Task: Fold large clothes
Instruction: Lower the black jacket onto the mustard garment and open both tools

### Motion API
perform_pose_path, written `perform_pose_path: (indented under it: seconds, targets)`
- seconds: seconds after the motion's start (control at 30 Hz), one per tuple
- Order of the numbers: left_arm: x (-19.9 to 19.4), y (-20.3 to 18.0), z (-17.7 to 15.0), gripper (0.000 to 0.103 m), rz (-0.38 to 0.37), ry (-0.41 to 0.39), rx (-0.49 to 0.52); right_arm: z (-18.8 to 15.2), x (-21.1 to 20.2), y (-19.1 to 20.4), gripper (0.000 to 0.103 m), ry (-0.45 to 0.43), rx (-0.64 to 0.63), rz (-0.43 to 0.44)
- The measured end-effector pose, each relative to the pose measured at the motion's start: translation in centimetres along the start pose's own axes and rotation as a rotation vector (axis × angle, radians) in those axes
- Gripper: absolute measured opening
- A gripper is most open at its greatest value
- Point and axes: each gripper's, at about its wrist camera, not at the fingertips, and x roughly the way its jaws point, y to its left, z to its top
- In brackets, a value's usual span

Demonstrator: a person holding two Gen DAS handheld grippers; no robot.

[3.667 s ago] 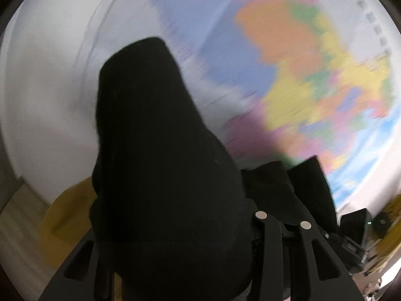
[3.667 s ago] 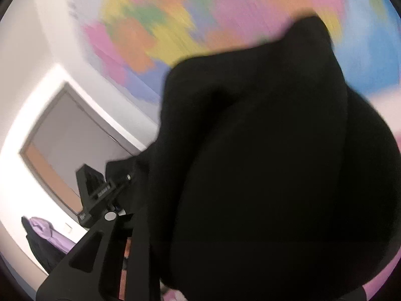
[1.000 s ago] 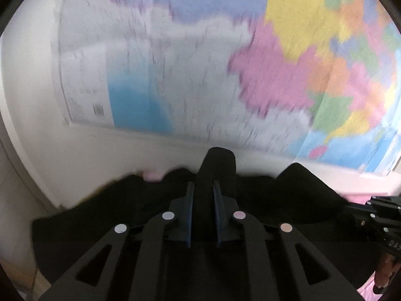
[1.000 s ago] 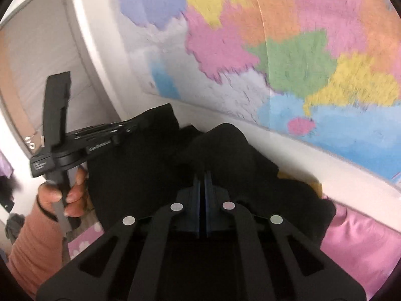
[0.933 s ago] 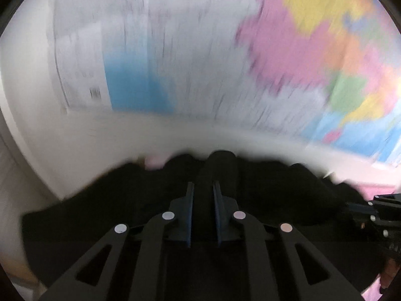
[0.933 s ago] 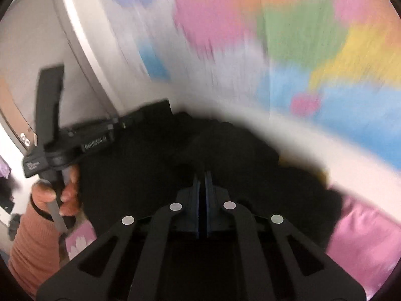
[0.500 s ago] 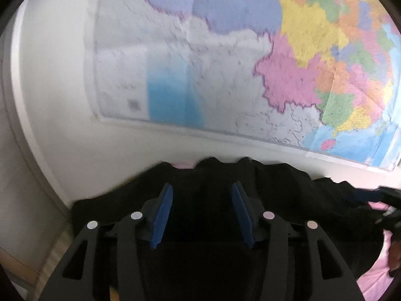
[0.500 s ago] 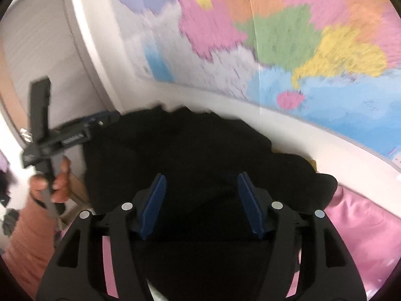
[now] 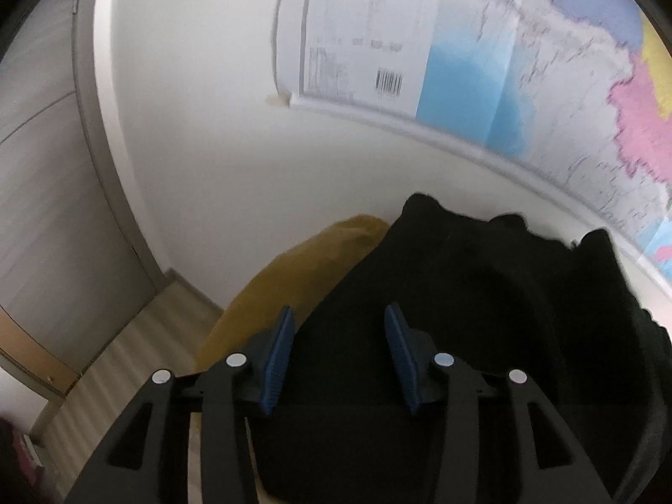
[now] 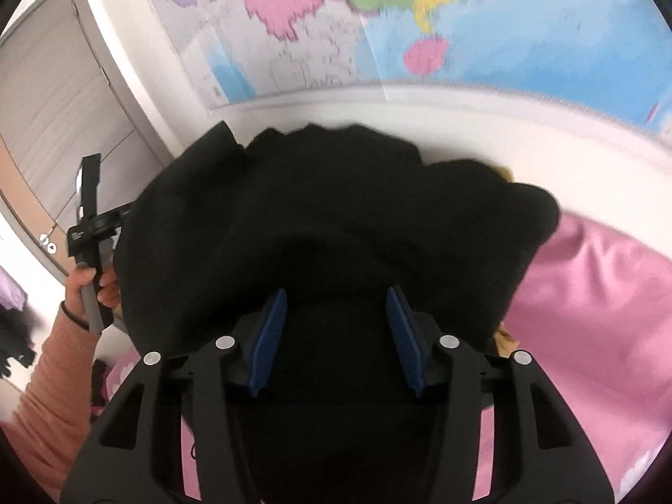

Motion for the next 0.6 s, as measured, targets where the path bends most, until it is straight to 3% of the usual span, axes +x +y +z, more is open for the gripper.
perform_pose_path:
  seconds: [0.13,0.23,0.43,0.5,0.6]
  targets:
    - [-4.1,-0.5,-0.7,0.052,-0.019,-0.101,0.005,-0.4,-3.0,1.7,0.058,-0.072,-0.05,-0.003]
    - [-7.6,-1.7,-2.5,0.077,-0.091,-0.147,0.044,-1.1,-5.0,3.0,0.062,-0.135,-0.097,0.003]
    - [-11.3,-4.6,-6.7,0.088,-0.163,-0.148,0.072,-3.8,-5.8,5.8,0.076,-0.194,-0.191,-0.05]
    - [-12.0,-5.3,-7.9,0.097,-0.147,-0.15,0.068,-4.8,-5.4,6.3,0.082,-0.187,-0.198,-0.067]
    - [-13.4,-6.3,-9.9,0.097,-0.087,-0.171,0.077,-6.5,-5.6,7.0,0.094,-0.207,-0.211,-0.098]
